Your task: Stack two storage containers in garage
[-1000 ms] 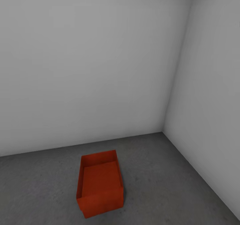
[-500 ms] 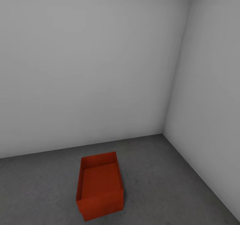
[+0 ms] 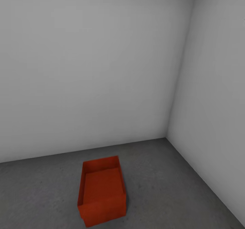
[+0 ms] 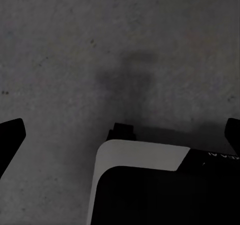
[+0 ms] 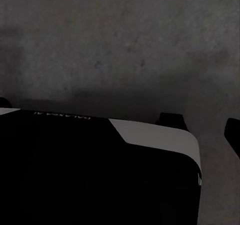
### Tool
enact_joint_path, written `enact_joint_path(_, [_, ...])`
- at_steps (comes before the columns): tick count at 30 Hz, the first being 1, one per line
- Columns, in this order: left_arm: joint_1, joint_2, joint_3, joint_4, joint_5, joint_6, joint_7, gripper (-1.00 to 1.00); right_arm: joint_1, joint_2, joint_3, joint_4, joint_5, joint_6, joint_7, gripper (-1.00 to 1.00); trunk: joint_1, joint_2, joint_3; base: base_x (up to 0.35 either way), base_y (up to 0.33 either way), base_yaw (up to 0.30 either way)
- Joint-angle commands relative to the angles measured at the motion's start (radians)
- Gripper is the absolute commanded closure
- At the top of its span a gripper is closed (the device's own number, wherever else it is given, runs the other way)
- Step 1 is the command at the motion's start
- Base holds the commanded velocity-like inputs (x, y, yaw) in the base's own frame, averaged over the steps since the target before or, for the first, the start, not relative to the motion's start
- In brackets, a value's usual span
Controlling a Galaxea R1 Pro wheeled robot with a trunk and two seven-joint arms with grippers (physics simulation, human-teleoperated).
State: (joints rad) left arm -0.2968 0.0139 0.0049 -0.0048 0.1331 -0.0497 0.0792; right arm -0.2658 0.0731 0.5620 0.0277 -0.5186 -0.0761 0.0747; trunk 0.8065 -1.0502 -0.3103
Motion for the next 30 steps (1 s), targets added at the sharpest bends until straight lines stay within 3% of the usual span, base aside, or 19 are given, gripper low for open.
enact_joint_path(1, [-0.001, 0.0, 0.0, 0.001, 0.008, -0.003, 0.001, -1.0, -0.001, 0.0, 0.007, 0.003, -0.011, -0.005, 0.005, -1.0, 0.0, -0.001, 0.0, 0.0, 0.0, 0.0])
enact_joint_path(7, [0.004, 0.001, 0.0, 0.002, 0.009, -0.001, -0.001, -1.0, 0.012, -0.004, 0.006, 0.003, -0.011, -0.013, 0.005, -1.0, 0.0, -0.001, 0.001, 0.0, 0.0, 0.0])
enact_joint_path(11, [0.008, 0.004, 0.0, 0.002, 0.01, 0.005, -0.004, -1.0, 0.031, -0.021, 0.006, 0.003, -0.011, -0.018, 0.006, -1.0, 0.0, -0.001, 0.001, 0.0, 0.0, 0.0])
enact_joint_path(18, [0.008, 0.011, 0.0, 0.002, 0.011, 0.019, -0.094, -1.0, 0.039, -0.029, 0.006, 0.004, -0.011, -0.014, 0.013, -1.0, 0.0, -0.001, 0.001, 0.0, 0.0, 0.0])
enact_joint_path(30, [0.008, 0.018, 0.0, 0.002, 0.011, 0.025, -0.112, -1.0, 0.046, -0.032, 0.006, 0.004, -0.012, -0.012, 0.044, -1.0, 0.0, -0.001, 0.001, 0.0, 0.0, 0.0])
